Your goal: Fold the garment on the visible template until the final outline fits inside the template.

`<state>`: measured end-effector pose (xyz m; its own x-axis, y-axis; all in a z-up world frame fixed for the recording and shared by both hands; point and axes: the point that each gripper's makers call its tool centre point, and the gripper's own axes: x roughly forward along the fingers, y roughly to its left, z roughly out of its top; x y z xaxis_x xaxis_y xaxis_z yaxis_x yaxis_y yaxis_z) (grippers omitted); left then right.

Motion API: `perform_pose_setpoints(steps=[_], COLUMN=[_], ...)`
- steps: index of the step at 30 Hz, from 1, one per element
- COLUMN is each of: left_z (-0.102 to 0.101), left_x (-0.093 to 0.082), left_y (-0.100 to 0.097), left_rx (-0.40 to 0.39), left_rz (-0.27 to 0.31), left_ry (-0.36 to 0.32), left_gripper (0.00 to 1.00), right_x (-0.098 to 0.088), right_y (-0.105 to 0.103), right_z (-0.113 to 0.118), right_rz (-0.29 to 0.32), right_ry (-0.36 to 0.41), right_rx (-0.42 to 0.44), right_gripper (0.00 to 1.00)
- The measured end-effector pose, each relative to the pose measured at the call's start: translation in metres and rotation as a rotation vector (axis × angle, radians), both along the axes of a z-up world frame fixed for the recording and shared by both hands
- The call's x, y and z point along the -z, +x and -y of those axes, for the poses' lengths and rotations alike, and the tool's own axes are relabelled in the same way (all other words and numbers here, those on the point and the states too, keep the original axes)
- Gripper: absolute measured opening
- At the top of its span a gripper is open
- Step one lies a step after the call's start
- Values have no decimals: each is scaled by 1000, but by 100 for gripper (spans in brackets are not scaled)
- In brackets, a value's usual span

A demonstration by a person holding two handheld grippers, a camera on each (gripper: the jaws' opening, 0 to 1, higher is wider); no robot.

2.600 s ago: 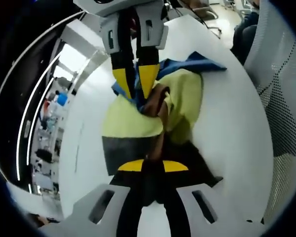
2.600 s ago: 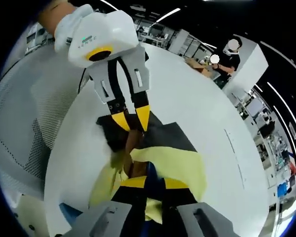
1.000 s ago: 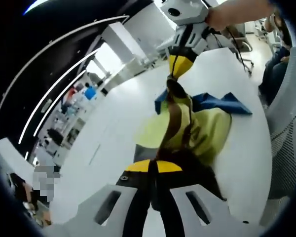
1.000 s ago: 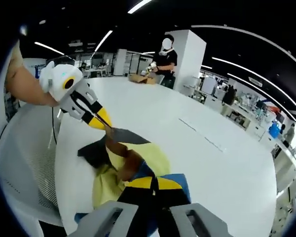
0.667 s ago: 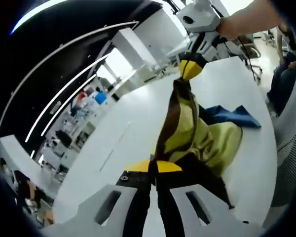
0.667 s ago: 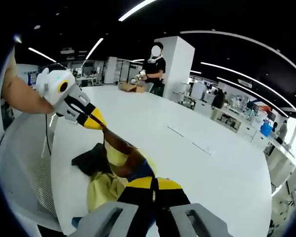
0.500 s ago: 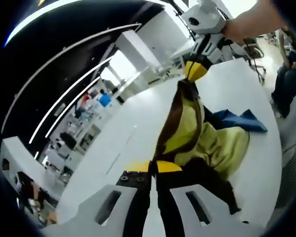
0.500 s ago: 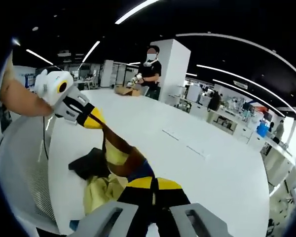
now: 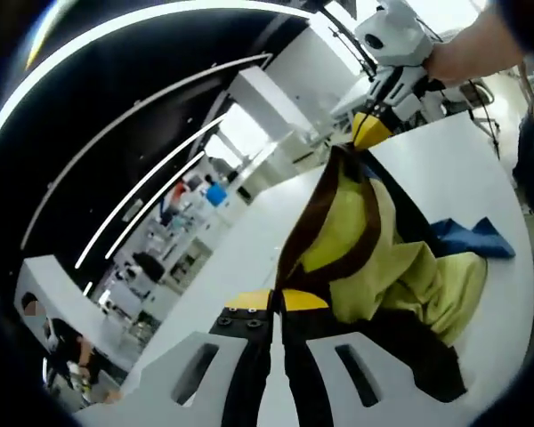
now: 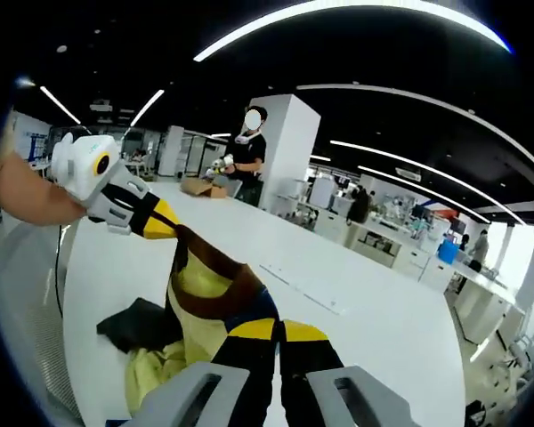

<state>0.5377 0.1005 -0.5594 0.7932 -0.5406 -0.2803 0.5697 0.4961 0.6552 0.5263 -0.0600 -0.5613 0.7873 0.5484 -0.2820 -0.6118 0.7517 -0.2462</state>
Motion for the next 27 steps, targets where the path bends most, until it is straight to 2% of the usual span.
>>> perform_pose_setpoints(steps=[4, 6, 10, 17, 27], left_z=[-2, -1, 0, 0, 1], left_x=[-14, -19, -22, -22, -10], left_y=[10, 14, 22, 37, 65], left_rx=[-14, -19, -20, -34, -63], left_rz=[20, 41, 47, 47, 3], left_ry=[-27, -13, -7, 6, -2], left_gripper=[0, 0, 0, 0, 0], right_x=[-14, -21, -27, -29, -14], right_y=[9, 14, 23, 37, 65], right_z=[1, 1, 0, -1, 2], right_rz=[35, 52, 67, 74, 53], right_ry=[19, 22, 22, 3, -11], right_rx=[15, 23, 30, 33, 46], right_gripper=[0, 0, 0, 0, 0])
